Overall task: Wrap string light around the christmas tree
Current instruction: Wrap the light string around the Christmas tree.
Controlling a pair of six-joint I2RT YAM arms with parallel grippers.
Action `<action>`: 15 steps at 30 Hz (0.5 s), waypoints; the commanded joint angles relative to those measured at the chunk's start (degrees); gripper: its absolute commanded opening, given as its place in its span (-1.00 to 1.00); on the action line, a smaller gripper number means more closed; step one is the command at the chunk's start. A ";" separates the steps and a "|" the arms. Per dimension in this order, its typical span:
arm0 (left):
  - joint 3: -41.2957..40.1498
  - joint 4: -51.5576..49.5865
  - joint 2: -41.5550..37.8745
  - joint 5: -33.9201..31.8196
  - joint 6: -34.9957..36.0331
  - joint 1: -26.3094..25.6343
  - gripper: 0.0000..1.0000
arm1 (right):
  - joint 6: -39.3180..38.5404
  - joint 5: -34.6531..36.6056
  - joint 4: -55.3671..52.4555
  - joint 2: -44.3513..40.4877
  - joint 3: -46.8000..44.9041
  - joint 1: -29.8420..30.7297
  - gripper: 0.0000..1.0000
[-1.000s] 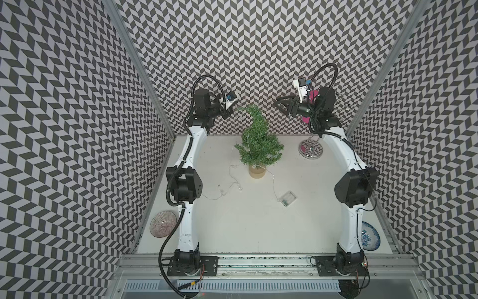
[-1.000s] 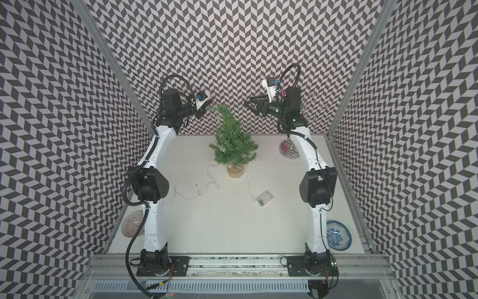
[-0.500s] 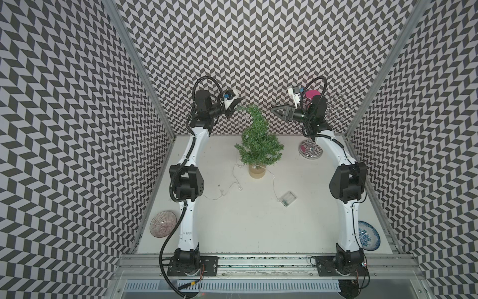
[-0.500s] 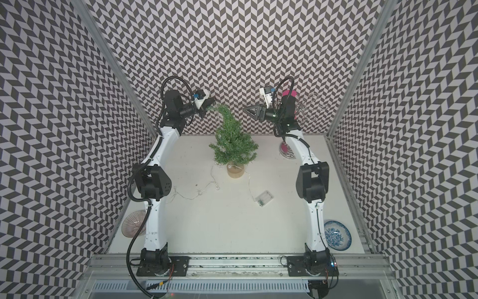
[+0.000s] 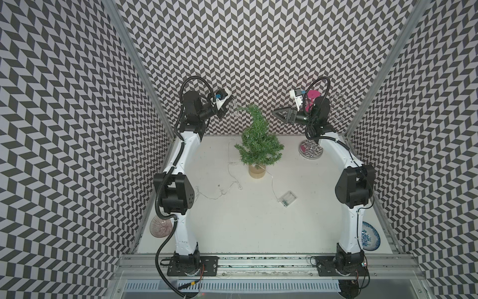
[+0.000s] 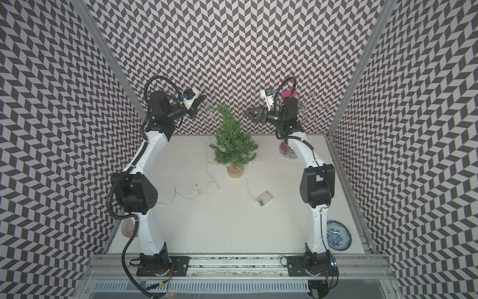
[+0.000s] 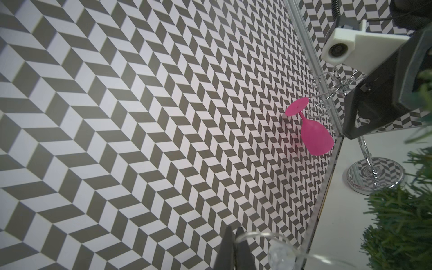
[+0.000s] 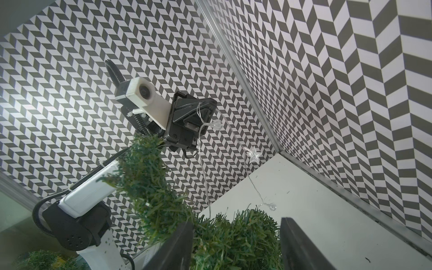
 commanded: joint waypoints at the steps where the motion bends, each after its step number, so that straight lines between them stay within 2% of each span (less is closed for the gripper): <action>1: -2.63 3.89 -2.56 -1.62 0.10 0.66 -1.00 | -1.00 0.23 1.26 -2.78 -0.45 0.00 0.23; 9: -10.84 9.14 -8.27 -3.89 -2.69 3.80 -1.00 | 0.50 0.50 3.76 -3.65 -2.28 0.01 0.22; 15: -12.67 11.18 -9.71 -3.78 -4.72 5.09 -1.00 | 0.86 0.47 4.68 -4.07 -3.02 0.07 0.21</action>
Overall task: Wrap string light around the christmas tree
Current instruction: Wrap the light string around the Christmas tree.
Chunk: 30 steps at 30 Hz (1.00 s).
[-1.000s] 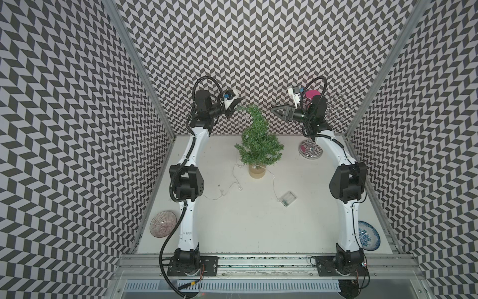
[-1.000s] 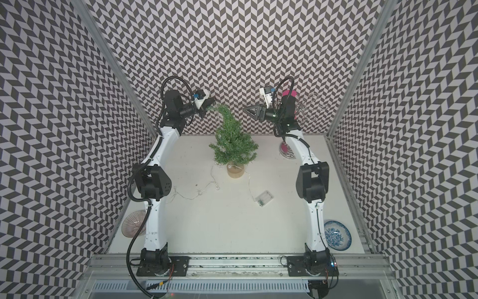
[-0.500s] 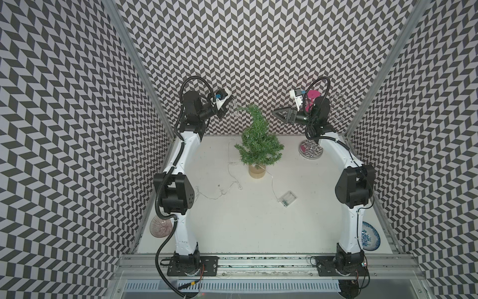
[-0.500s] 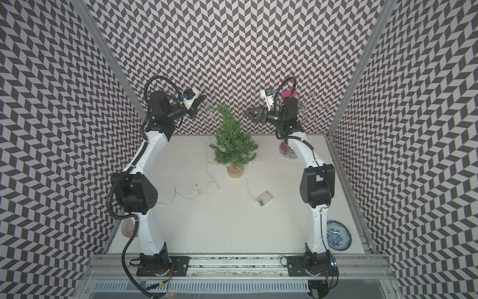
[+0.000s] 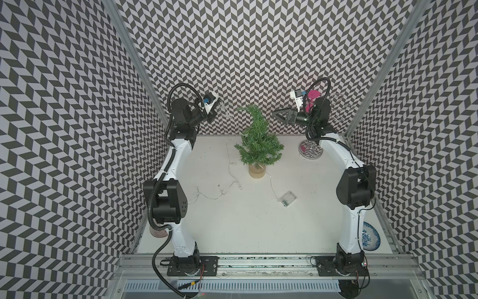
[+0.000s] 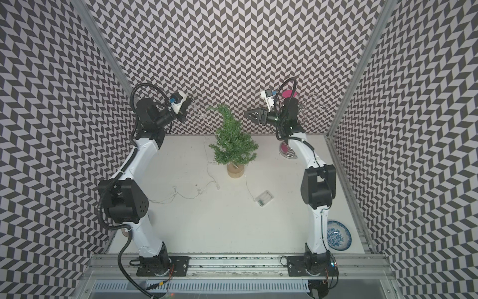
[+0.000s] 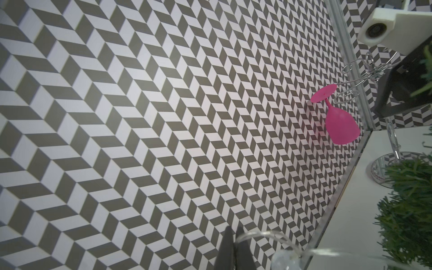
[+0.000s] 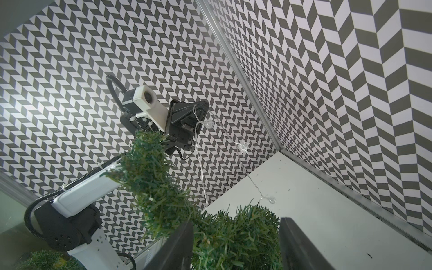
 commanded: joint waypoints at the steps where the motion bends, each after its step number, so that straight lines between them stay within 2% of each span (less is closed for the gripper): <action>1: -1.03 4.45 -2.62 0.16 -2.60 0.67 -1.00 | 0.53 0.45 4.06 -2.95 -0.68 0.09 0.21; 7: -2.11 5.20 -0.91 -0.17 -2.78 0.65 -1.00 | 1.03 0.32 5.02 -2.77 -1.34 0.18 0.21; 14: 5.57 0.03 7.69 -0.74 -2.55 0.37 -1.00 | 1.85 -0.47 4.22 -0.60 1.86 0.25 0.21; 16: 3.34 0.75 6.76 0.02 -2.51 -0.13 -1.00 | 1.55 -0.34 4.23 -0.40 1.80 0.30 0.21; 19: -8.40 9.79 1.58 -1.24 -2.93 -0.75 -1.00 | 0.60 -0.14 3.44 -0.40 1.75 0.42 0.21; 21: -11.17 12.23 0.67 -1.50 -3.50 -0.76 -1.00 | 0.18 -0.19 3.04 -0.42 1.55 0.40 0.21; 26: 2.10 0.88 8.10 -1.67 0.52 -1.76 -1.00 | 0.12 -0.71 2.61 0.67 2.72 0.55 0.21; 30: 5.16 0.92 9.44 -3.99 -0.28 -1.86 -1.00 | 0.43 -1.35 1.80 1.71 4.28 0.73 0.21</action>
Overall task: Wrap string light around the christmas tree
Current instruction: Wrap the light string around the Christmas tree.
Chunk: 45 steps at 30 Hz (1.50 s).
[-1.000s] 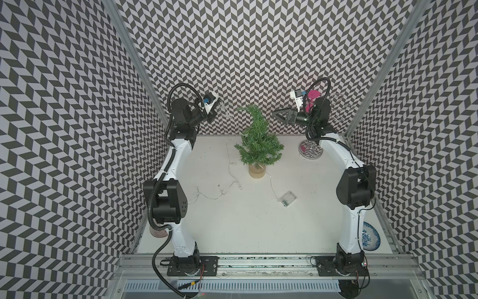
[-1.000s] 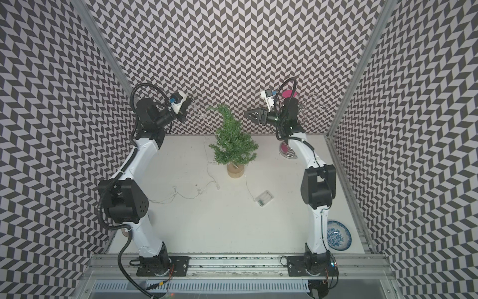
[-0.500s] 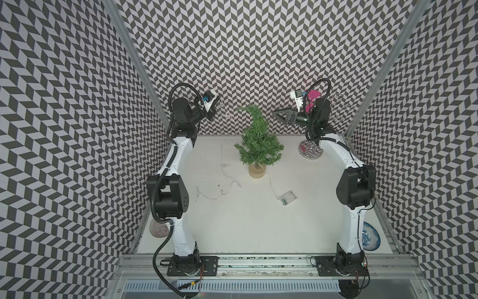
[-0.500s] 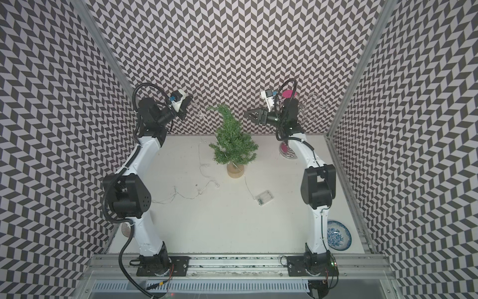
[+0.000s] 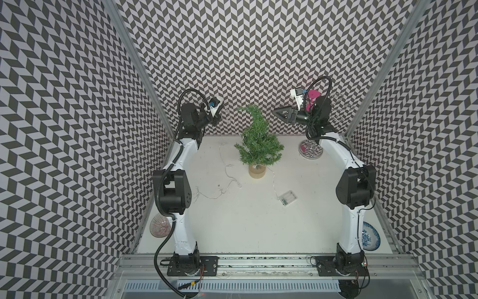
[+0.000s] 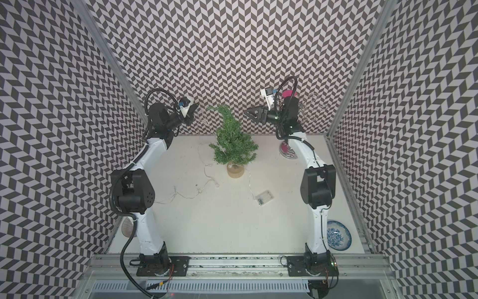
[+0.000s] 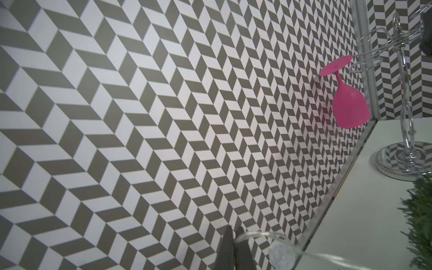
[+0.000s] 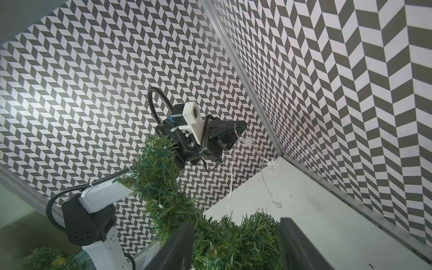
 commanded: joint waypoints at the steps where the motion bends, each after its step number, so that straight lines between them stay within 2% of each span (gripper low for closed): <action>1: 0.56 -0.59 -1.23 -1.37 0.10 -0.39 -1.00 | -0.44 -0.94 0.98 1.12 2.04 0.46 0.21; 3: -6.73 8.30 -5.31 -1.72 -2.65 -0.64 -1.00 | -0.75 -0.76 0.95 1.20 2.19 0.47 0.21; 5: -7.47 10.25 -5.50 -3.06 -2.71 -0.91 -1.00 | -0.28 -1.01 0.87 1.70 2.76 0.53 0.21; 9: 9.48 -4.25 4.42 -1.20 0.29 -1.05 -1.00 | -0.12 -1.35 -0.12 3.57 5.43 1.23 0.22; 11: 16.20 -6.82 8.76 0.76 0.21 -1.46 -1.00 | 1.13 -1.82 -0.42 5.48 8.16 1.55 0.22; 14: 21.37 -7.18 12.88 4.31 0.99 -2.49 -1.00 | 4.89 -2.50 2.84 7.89 9.76 1.87 0.22; 19: 21.81 -3.87 15.48 11.31 0.71 -3.53 -0.95 | 10.44 -3.54 6.62 13.02 14.24 2.63 0.22; 22: 20.63 1.95 17.07 16.15 -1.63 -4.07 -0.94 | 16.97 -4.60 13.93 15.77 14.94 2.92 0.22; 25: 20.63 6.18 18.86 19.42 -2.86 -4.56 -0.94 | 19.99 -4.87 16.37 18.34 16.68 2.97 0.22; 33: 21.34 17.39 23.28 24.28 -7.37 -6.19 -0.96 | 23.17 -4.39 21.50 22.52 17.50 3.45 0.19; 37: 19.07 28.96 24.43 25.06 -12.33 -6.11 -0.97 | 22.61 0.56 20.89 25.00 20.69 3.34 0.25; 39: 18.80 31.01 24.73 25.51 -11.89 -6.10 -0.98 | 25.50 3.18 22.57 26.15 21.40 3.28 0.27; 42: 17.37 35.23 24.90 26.72 -10.51 -6.17 -0.98 | 35.27 5.20 28.61 27.99 21.17 3.62 0.29; 45: 15.61 38.17 24.90 30.36 -4.43 -6.12 -1.00 | 45.93 6.62 32.46 29.41 21.19 4.12 0.34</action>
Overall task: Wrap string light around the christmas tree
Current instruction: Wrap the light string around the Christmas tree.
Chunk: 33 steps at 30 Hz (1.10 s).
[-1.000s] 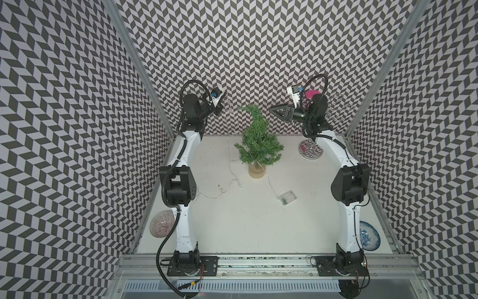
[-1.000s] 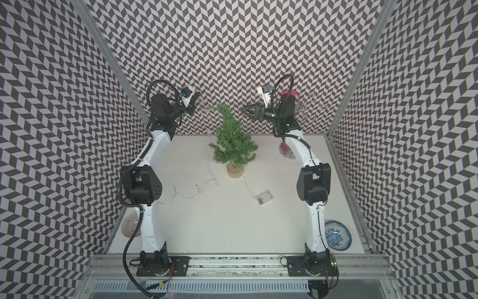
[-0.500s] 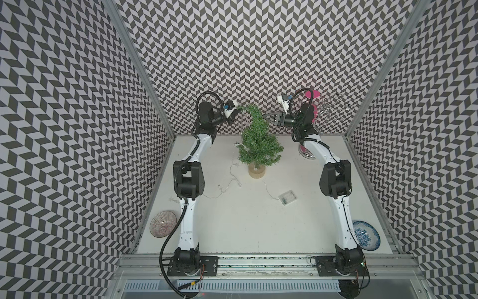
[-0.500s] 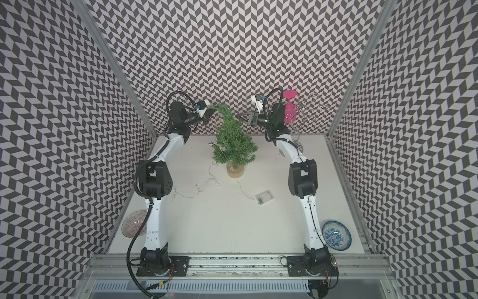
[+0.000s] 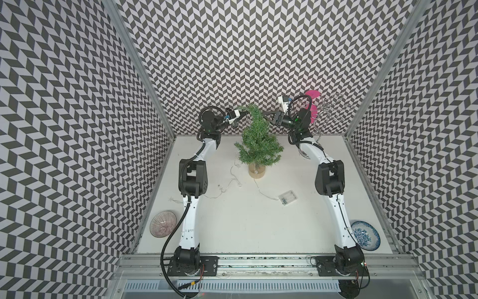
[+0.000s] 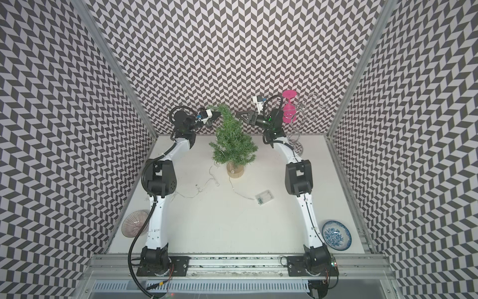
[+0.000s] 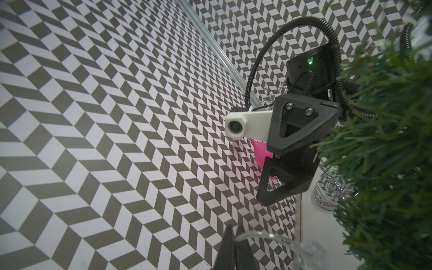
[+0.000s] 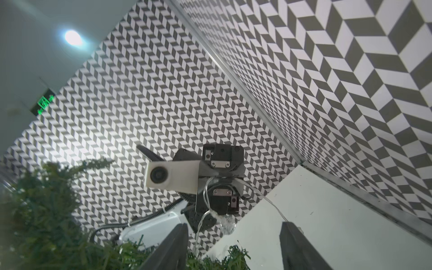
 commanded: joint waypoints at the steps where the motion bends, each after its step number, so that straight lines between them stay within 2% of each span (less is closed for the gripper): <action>1: -1.52 7.87 0.49 4.44 4.33 -0.12 -1.00 | 15.37 3.65 7.93 2.14 0.43 0.88 0.34; 5: 0.08 6.44 1.41 7.99 11.17 0.21 -1.00 | 25.87 4.42 8.93 2.10 0.27 0.80 0.37; 9: 1.89 7.72 2.84 7.91 11.31 0.34 -1.00 | 32.74 7.73 8.99 2.71 1.15 0.97 0.49; 13: 3.94 7.32 4.20 8.87 12.78 -0.05 -1.00 | 44.40 9.79 16.83 6.57 2.71 1.64 0.51; 21: 3.71 8.59 5.12 9.74 13.50 -0.01 -1.00 | 41.25 10.69 11.98 7.53 1.02 2.99 0.52; 24: 4.18 8.52 5.71 10.35 14.08 -0.05 -1.00 | 42.58 12.45 13.32 9.56 1.36 3.43 0.53; 27: 4.41 8.41 6.04 10.07 14.41 -0.47 -1.00 | 44.23 11.80 13.56 12.90 4.92 3.78 0.54; 33: 6.16 7.84 7.27 10.09 15.63 -2.58 -0.99 | 48.86 11.12 19.36 14.90 4.65 5.17 0.55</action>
